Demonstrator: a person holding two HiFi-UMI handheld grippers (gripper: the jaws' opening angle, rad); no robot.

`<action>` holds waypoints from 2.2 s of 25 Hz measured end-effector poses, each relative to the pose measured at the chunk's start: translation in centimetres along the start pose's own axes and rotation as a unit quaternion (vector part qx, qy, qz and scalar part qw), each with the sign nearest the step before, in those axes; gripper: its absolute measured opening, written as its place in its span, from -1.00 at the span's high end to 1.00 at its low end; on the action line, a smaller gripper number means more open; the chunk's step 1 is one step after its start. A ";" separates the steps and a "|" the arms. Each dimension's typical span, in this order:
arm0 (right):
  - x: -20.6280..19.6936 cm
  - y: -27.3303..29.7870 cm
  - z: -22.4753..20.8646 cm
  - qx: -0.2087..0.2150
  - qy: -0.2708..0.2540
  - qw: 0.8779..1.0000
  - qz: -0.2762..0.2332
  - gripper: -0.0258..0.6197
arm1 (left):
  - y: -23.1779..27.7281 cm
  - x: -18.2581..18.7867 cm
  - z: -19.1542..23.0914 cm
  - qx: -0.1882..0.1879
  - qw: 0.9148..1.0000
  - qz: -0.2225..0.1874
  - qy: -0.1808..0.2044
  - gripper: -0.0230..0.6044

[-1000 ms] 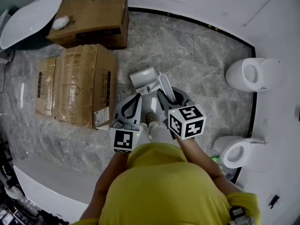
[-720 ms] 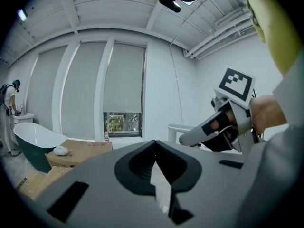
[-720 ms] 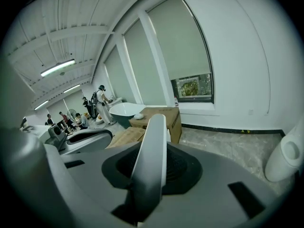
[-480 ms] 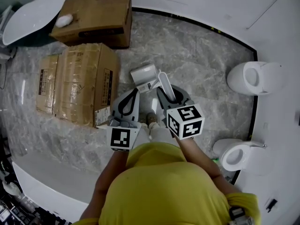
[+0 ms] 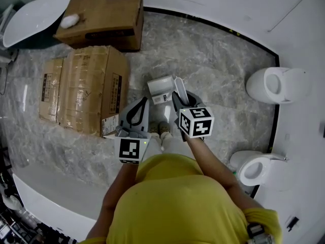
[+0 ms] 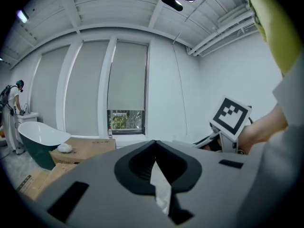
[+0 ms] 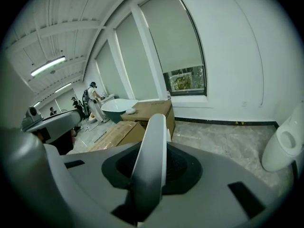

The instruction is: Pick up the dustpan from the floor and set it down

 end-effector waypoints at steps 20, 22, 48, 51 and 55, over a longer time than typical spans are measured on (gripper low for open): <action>-7.6 3.0 -2.3 -0.023 0.024 0.999 0.004 0.59 | 0.2 -2.3 -0.4 -0.009 0.999 0.036 -0.009 0.93; -8.3 3.6 -2.6 -0.023 0.025 0.999 0.009 0.60 | 0.3 -2.4 -0.4 -0.011 0.999 0.038 -0.008 0.93; -7.5 1.6 -1.5 -0.079 -0.035 0.996 0.003 -0.24 | 0.8 -3.6 -1.1 -0.042 0.997 0.054 -0.021 0.93; -5.7 0.0 -0.7 -0.064 -0.061 0.996 -0.033 0.01 | 0.9 -3.0 -1.3 -0.043 0.998 0.045 -0.024 0.93; -2.4 -2.8 0.9 -0.048 -0.099 0.989 -0.102 0.62 | 1.0 -1.6 -1.4 -0.039 0.999 0.020 -0.028 0.93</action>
Point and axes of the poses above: the fingertips, and each gripper's own axes: y forward along the fingers, z to its left, x out of its top, the point moved 8 cm from there along -y, backward along the fingers, and after that the axes turned 10 degrees about x, right-handed, at the moved point
